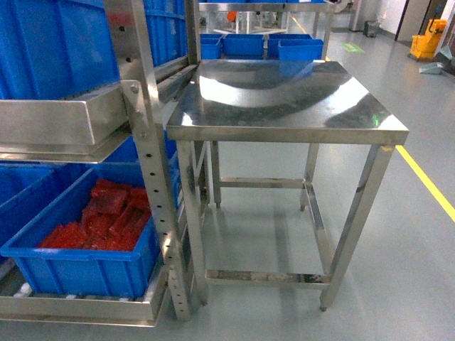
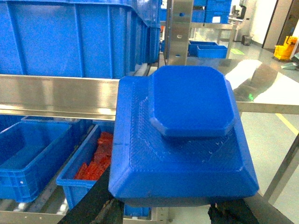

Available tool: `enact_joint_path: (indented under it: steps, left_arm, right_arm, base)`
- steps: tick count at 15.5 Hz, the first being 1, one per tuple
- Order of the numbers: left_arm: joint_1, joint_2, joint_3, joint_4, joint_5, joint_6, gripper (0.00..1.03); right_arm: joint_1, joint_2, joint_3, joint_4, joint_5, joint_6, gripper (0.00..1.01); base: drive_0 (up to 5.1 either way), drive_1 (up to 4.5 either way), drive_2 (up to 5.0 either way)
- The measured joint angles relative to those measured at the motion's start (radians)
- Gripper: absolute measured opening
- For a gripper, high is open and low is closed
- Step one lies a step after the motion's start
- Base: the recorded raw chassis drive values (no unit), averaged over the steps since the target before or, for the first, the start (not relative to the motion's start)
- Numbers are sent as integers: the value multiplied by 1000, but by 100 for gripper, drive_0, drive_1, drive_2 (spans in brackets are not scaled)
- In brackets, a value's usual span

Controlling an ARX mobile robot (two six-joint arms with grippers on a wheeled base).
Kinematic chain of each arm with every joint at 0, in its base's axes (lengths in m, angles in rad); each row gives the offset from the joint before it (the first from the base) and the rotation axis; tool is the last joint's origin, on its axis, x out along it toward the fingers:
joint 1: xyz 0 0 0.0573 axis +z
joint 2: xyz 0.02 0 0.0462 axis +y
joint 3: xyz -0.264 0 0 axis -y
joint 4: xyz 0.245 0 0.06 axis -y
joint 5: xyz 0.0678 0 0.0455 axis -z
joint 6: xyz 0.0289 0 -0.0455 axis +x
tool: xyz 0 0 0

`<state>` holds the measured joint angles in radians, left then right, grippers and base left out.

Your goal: Sort blue parts and orange caps into right shelf containers

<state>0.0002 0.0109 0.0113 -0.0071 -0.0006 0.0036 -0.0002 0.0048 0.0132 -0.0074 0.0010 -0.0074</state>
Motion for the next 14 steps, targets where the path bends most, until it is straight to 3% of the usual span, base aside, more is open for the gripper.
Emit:
enact_joint_path:
  steps: [14]
  left_arm:
    - [0,0,0,1,-2,0,41]
  right_arm:
    - [0,0,0,5,0,0,44]
  base:
    - [-501,244,244]
